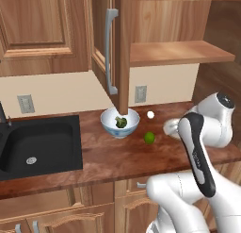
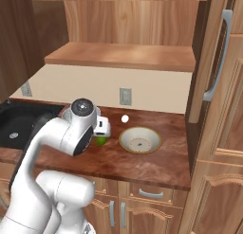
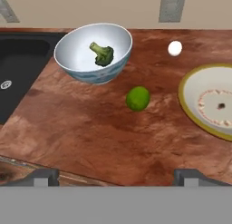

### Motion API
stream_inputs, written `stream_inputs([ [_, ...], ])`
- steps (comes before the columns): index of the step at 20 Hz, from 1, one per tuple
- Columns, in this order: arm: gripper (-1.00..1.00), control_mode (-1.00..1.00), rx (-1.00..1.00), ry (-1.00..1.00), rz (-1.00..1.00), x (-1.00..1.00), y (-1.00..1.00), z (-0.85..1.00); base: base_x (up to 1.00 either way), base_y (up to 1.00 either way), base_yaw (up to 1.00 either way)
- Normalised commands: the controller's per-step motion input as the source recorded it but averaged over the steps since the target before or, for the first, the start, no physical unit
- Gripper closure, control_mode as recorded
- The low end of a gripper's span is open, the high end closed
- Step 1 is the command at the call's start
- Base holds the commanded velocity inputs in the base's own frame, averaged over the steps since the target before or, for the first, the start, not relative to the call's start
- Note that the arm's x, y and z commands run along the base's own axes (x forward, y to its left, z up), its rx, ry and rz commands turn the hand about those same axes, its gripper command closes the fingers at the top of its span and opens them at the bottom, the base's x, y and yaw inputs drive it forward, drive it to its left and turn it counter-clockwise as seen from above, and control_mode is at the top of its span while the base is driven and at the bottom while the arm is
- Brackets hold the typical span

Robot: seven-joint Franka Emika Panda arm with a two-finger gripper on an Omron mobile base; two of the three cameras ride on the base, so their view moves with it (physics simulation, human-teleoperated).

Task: Pick both bowls and place them on the counter. Then place the broccoli in one bowl and place the lime in the other bowl.

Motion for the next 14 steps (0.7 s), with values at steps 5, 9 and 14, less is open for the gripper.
stream_inputs([
  [5,-1.0,-1.0,-0.13,0.0,0.15,0.23,0.04,-0.09,0.0,0.0,0.0],
  [9,-1.0,-1.0,-0.14,0.01,0.08,0.21,0.14,-0.2,0.0,0.0,0.0],
  [14,-1.0,-1.0,-0.14,0.02,0.08,0.23,0.15,-0.31,0.0,0.0,0.0],
])
